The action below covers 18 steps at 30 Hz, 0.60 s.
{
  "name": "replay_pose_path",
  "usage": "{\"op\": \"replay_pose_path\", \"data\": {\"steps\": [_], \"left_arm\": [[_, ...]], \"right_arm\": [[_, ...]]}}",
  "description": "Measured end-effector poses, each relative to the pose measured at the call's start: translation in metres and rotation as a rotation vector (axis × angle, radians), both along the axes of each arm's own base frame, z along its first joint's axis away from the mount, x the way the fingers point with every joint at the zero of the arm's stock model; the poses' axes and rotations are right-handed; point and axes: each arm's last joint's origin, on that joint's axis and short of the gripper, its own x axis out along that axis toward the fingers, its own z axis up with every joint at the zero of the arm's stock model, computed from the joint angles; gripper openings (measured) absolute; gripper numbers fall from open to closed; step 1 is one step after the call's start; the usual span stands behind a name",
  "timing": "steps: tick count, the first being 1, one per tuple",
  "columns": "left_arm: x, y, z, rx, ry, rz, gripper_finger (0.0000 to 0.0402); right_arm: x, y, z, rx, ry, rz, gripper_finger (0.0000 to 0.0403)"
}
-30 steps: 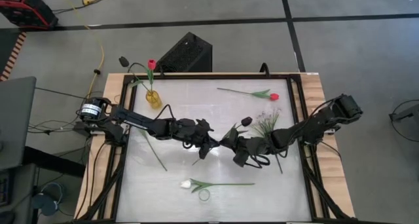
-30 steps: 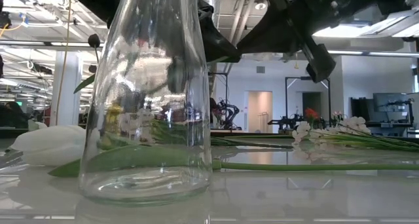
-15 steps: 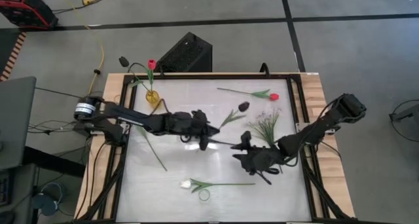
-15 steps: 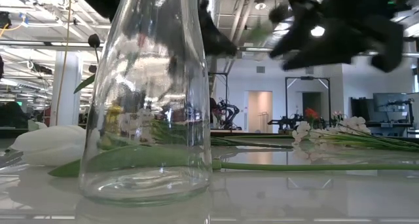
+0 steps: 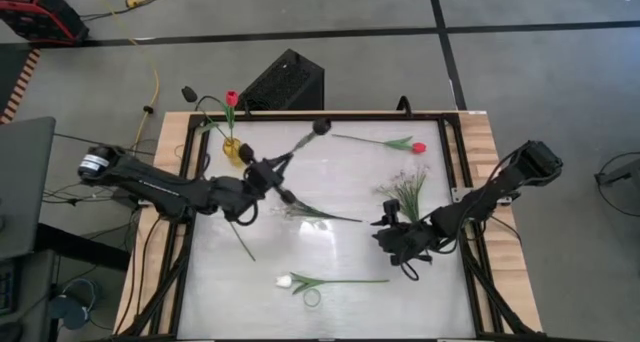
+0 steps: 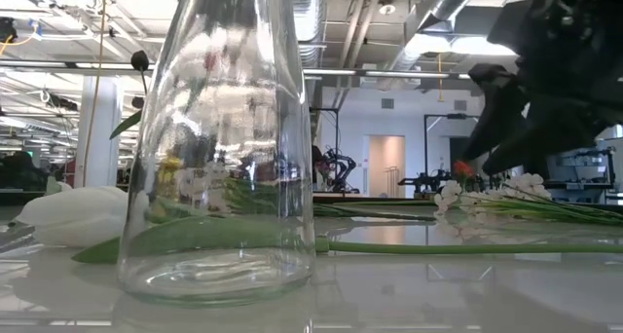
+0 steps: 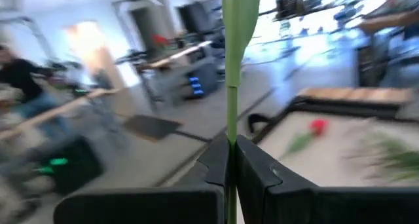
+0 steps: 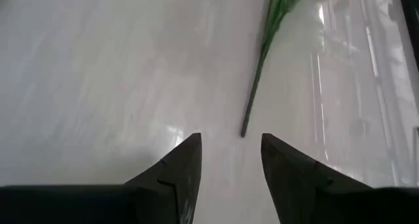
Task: Sort flowers into vase by color
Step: Put the black tulip into the yellow vase
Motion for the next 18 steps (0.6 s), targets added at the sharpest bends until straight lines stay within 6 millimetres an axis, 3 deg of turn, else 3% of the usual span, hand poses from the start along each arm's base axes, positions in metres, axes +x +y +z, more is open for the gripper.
{"op": "replay_pose_path", "data": {"steps": [4,10,18], "left_arm": [[-0.014,0.02,-0.013,0.039,0.006,0.066,0.0],[-0.042,0.037,-0.016,0.085,-0.19,-0.155,0.0],[-0.084,0.054,-0.024,0.131,-0.254,-0.013,0.0]], "right_arm": [[0.003,-0.003,-0.002,-0.004,-0.041,0.021,0.017],[0.004,-0.009,-0.003,-0.005,-0.035,0.008,0.0161],[0.004,-0.009,-0.003,-0.025,-0.027,0.024,0.0159]]}}
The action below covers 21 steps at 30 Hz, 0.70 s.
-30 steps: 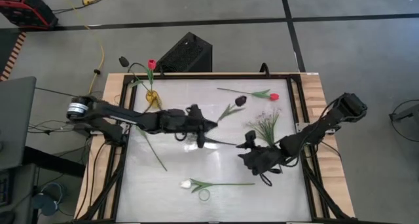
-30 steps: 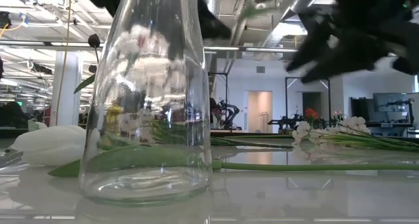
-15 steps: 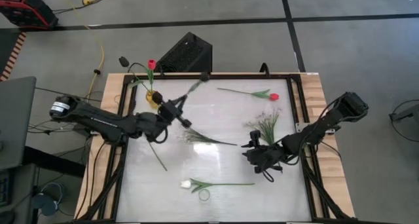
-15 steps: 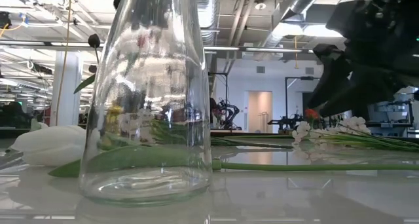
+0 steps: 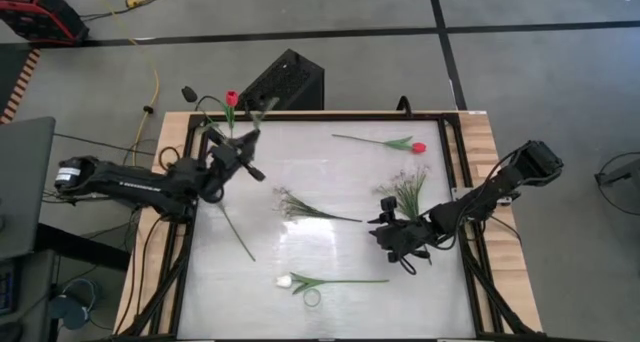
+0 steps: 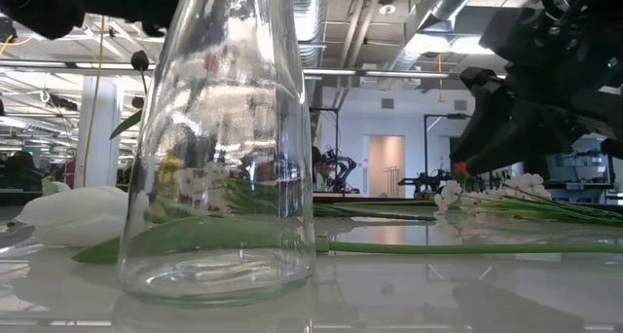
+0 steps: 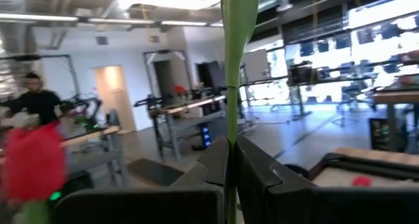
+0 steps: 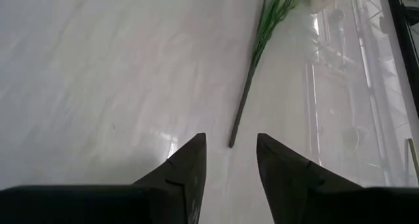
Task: Sort flowers into vase by color
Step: Put the black tulip into the yellow vase
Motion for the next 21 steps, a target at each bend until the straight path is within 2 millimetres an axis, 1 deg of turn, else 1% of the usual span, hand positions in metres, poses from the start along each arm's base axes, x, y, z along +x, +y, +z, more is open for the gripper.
{"op": "replay_pose_path", "data": {"steps": [5,10,15,21], "left_arm": [[-0.018,0.008,-0.008,0.021,0.012,0.069,0.0],[-0.031,0.019,-0.013,0.045,0.031,0.156,0.0],[-0.04,0.031,-0.017,0.064,0.072,0.254,0.0],[-0.043,0.042,-0.024,0.043,0.099,0.301,0.0]], "right_arm": [[0.0,0.0,0.0,-0.002,0.0,-0.001,0.0159],[0.0,0.0,0.0,-0.002,0.0,-0.002,0.0159],[0.0,0.0,0.0,-0.002,0.0,-0.003,0.0159],[0.0,0.0,0.0,0.004,-0.004,-0.008,0.0159]]}}
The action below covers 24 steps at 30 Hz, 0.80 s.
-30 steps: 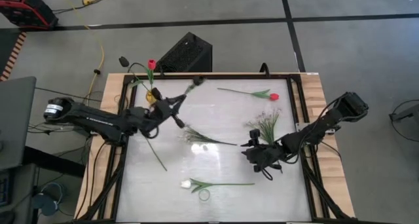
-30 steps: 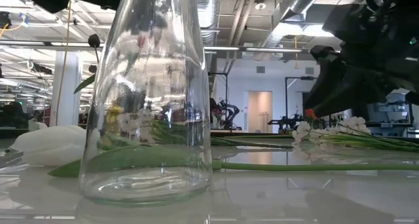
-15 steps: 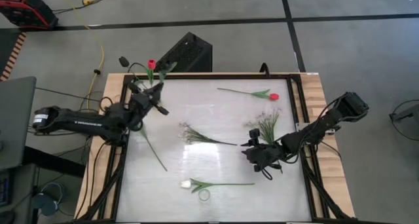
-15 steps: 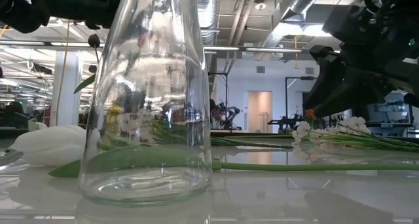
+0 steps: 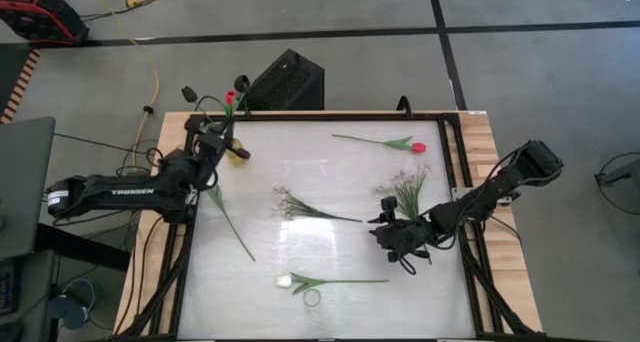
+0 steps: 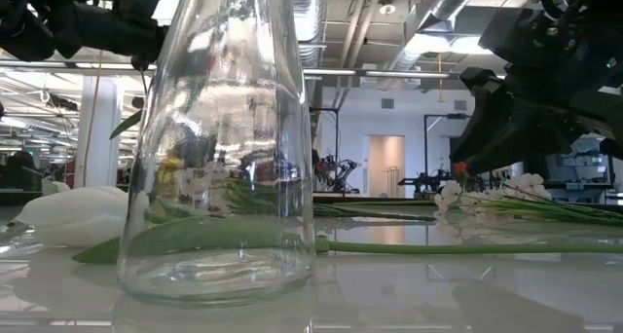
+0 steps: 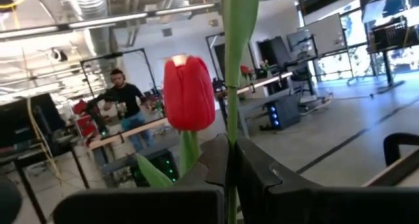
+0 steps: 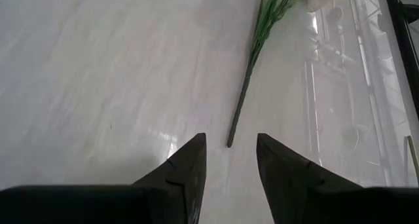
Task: Sort flowers into vase by color
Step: Put the black tulip into the yellow vase
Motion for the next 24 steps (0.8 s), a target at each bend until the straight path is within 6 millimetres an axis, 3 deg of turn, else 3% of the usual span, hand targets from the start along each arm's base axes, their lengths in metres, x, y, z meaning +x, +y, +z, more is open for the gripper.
{"op": "replay_pose_path", "data": {"steps": [24], "left_arm": [[-0.008,0.027,-0.013,-0.09,0.016,-0.013,0.0]], "right_arm": [[0.002,-0.004,0.0,-0.004,0.002,-0.015,0.0159]]}}
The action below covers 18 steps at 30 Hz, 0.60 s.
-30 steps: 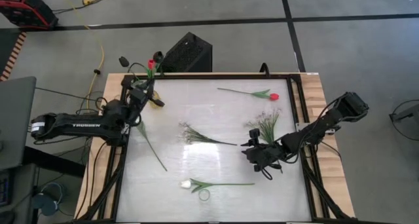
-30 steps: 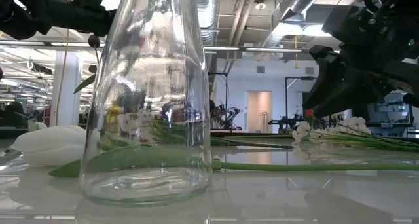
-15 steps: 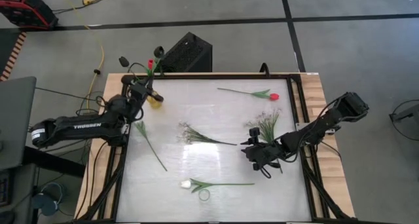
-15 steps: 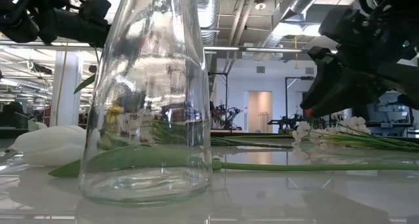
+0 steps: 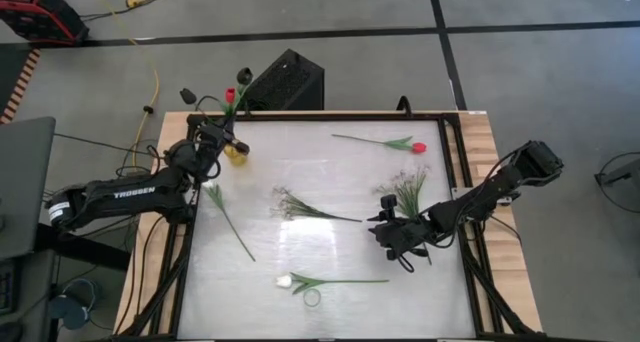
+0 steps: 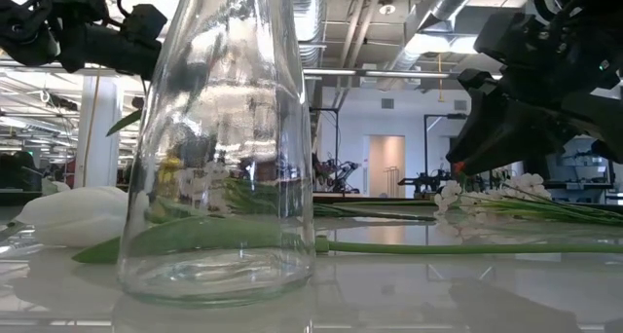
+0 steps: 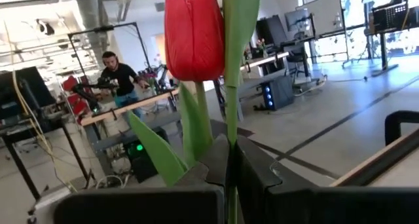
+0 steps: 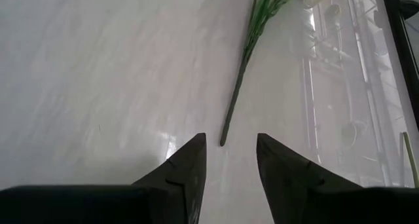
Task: Sort flowers into vase by color
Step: Put the black tulip into the yellow vase
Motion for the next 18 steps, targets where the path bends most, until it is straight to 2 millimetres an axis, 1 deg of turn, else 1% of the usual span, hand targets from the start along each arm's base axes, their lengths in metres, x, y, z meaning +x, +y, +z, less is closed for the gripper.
{"op": "replay_pose_path", "data": {"steps": [7,14,18], "left_arm": [[0.0,0.0005,-0.0024,-0.03,-0.007,0.011,0.0],[-0.0026,0.0018,-0.0058,-0.082,-0.029,0.123,0.0],[-0.0011,-0.0009,-0.0061,-0.08,-0.012,0.128,0.0]], "right_arm": [[-0.0003,-0.0002,-0.0003,-0.004,0.005,0.002,0.0159],[-0.0018,-0.0009,-0.0018,-0.014,0.027,0.002,0.0159],[-0.0019,-0.0009,-0.0018,-0.014,0.027,0.002,0.0159]]}}
